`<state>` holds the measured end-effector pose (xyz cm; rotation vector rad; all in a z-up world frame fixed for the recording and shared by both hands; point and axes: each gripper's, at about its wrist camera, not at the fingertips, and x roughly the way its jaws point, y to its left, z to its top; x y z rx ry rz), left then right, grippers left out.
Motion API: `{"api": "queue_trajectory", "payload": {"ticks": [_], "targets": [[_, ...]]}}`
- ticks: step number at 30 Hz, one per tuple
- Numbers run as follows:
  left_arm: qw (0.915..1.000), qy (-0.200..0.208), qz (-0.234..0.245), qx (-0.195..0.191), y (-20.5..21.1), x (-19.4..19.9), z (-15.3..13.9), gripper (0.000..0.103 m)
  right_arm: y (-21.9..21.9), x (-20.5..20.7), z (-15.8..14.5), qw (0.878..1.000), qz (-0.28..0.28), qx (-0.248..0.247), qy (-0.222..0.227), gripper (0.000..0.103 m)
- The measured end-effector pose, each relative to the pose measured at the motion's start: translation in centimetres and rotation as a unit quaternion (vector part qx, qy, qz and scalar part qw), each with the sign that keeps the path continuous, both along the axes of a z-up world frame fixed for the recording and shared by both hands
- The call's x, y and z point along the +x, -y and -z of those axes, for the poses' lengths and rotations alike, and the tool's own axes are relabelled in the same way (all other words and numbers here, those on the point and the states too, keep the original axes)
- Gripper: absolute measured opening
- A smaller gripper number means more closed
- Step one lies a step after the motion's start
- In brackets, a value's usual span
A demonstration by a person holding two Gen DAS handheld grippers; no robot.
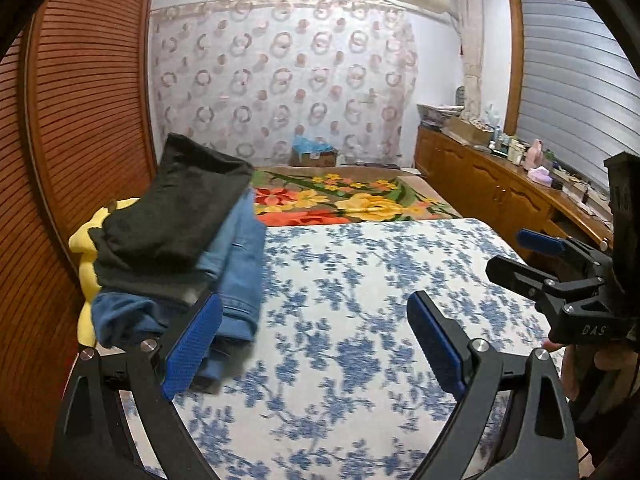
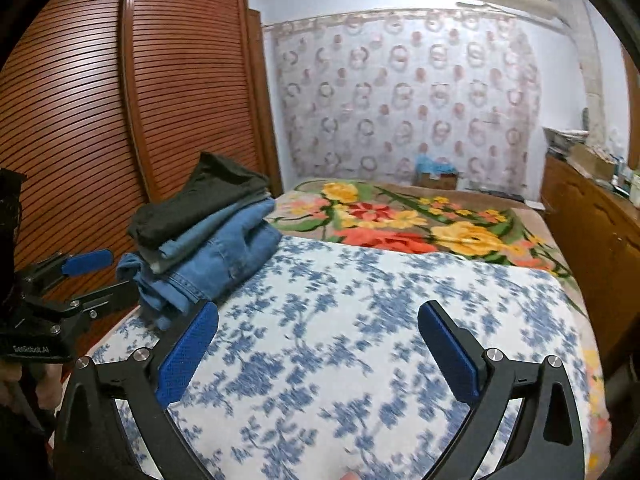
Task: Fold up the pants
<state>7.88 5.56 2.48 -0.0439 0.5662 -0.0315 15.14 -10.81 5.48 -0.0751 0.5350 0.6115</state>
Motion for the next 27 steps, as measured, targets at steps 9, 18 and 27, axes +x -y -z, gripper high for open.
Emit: {"api": "queue_trajectory", "payload": {"ticks": [9, 18, 27], "targets": [[0.9999, 0.001, 0.015, -0.002, 3.4, -1.0, -0.8, 0.094, 4.2, -4.0, -1.7, 0.999, 0.045, -0.003, 0.014, 0.100], [0.9996, 0.013, 0.023, 0.006, 5.8, -1.5, -2.7, 0.094, 7.2, -6.0, -3.7, 0.998, 0.062, 0.004, 0.027, 0.100], [0.9987, 0.040, 0.029, 0.016, 6.2, -3.0, -4.7, 0.094, 7.8, -6.9, -4.2, 0.997, 0.069, 0.019, 0.040, 0.100]]}}
